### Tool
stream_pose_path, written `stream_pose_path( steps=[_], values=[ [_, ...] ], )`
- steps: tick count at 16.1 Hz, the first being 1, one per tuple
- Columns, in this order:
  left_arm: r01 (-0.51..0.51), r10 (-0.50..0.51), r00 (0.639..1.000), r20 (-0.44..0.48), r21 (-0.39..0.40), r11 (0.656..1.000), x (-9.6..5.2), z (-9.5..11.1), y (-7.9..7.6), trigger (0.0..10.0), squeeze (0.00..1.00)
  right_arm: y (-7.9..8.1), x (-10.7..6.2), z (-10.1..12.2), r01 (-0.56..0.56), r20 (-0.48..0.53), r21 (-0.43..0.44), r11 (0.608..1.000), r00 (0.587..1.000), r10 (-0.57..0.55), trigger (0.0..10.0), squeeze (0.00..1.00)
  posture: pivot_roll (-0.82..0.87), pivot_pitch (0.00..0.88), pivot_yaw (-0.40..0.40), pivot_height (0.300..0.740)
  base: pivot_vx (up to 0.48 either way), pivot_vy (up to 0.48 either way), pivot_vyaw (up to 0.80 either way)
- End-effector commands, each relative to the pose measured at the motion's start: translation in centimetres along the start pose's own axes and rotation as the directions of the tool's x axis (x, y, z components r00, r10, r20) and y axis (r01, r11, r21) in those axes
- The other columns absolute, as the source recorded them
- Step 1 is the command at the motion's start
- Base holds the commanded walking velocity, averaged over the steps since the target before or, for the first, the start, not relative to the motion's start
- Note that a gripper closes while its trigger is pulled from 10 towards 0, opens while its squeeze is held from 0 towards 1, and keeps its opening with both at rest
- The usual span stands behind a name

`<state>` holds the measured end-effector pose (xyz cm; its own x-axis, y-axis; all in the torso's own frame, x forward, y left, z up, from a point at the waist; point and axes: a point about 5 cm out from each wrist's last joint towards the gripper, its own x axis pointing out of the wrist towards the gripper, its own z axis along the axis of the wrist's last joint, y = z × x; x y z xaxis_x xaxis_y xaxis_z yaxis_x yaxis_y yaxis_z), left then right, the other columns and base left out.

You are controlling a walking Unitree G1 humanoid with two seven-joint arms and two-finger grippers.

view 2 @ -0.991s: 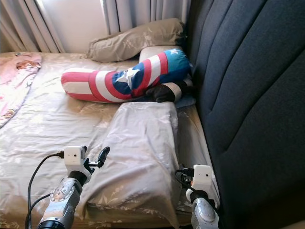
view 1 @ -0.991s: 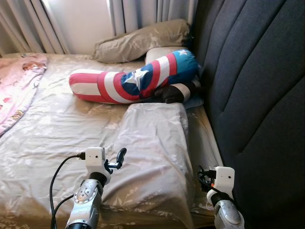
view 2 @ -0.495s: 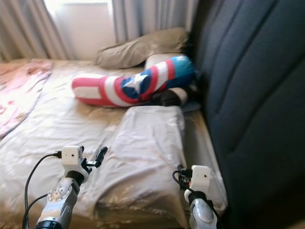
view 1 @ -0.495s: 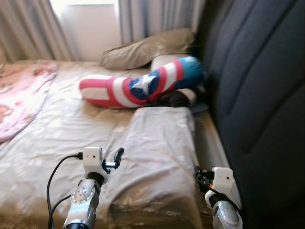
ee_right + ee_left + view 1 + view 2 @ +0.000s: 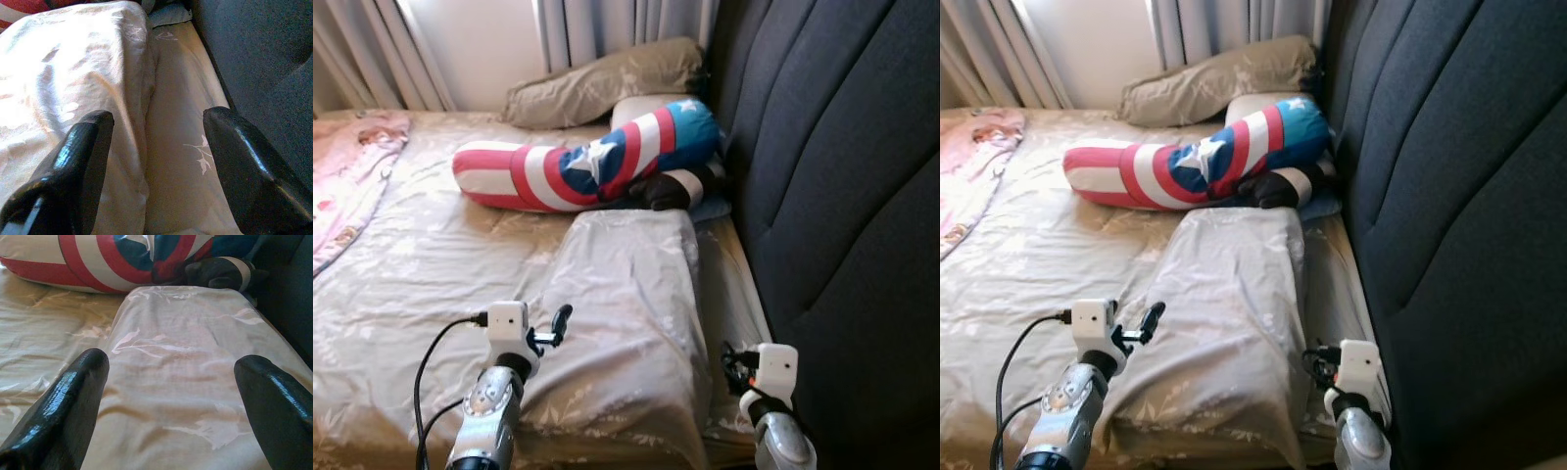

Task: Clean up the room

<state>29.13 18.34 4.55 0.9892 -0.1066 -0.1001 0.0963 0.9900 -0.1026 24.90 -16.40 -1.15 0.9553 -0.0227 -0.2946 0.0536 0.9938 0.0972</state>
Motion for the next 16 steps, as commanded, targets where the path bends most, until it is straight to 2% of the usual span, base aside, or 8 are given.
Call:
stream_pose_path(
  steps=[1,8,13,16],
  values=[
    [-0.007,0.007,1.000,0.004,-0.004,1.000,0.08,0.25,0.24,10.0,0.00,0.04,0.05,0.14,0.000,0.003,0.004,1.000,1.000,0.000,10.0,0.00,-0.05,0.000,-0.026,0.671,0.000,0.480,0.00],
    [-0.010,0.010,1.000,0.011,0.000,1.000,0.12,0.41,0.28,10.0,0.00,0.14,0.01,0.00,-0.006,-0.003,0.007,1.000,1.000,0.006,10.0,0.00,-0.05,0.000,-0.025,0.671,0.000,0.442,0.00],
    [0.003,-0.003,1.000,0.012,0.010,1.000,0.16,0.47,0.13,10.0,0.00,0.17,0.00,-0.03,-0.003,-0.003,0.009,1.000,1.000,0.003,10.0,0.00,-0.05,0.000,-0.023,0.671,0.000,0.000,0.00],
    [0.035,-0.035,0.999,0.009,0.045,0.998,0.16,0.49,-0.16,10.0,0.00,0.11,0.03,0.01,0.000,-0.003,0.010,1.000,1.000,0.001,10.0,0.00,-0.05,0.000,-0.023,0.671,0.000,-0.084,0.00]
  ],
)
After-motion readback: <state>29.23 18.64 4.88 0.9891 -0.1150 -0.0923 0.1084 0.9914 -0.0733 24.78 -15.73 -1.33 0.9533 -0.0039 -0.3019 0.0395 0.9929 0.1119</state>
